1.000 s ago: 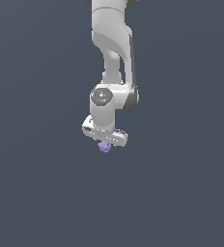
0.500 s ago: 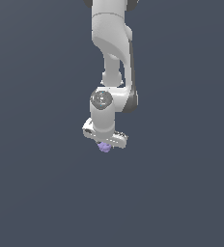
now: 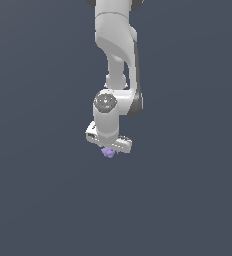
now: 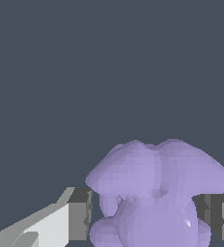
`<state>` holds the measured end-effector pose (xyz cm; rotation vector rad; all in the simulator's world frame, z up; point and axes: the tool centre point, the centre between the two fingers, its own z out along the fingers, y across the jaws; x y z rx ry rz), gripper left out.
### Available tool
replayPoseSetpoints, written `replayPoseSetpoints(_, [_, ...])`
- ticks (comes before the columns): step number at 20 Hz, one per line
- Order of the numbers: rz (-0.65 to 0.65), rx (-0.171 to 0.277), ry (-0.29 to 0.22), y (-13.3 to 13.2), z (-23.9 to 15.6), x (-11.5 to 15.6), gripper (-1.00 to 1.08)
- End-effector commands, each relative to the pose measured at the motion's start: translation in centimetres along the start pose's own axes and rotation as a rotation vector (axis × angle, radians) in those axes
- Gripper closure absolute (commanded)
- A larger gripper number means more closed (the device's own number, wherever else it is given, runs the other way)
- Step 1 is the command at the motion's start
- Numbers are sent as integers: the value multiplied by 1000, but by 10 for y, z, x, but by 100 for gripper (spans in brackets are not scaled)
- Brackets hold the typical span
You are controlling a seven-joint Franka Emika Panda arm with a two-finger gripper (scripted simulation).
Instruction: Pick up the object and move it to a goal position.
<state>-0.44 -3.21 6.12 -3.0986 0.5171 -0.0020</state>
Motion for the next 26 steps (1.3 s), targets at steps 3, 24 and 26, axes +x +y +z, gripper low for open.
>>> replayPoseSetpoints(3, [0,0,1,-1,-13,-1,108])
replayPoseSetpoints(24, [0,0,-1,-11,-138,-12,108])
replayPoseSetpoints(26, [0,-1,-1,-11,-139,-12,108])
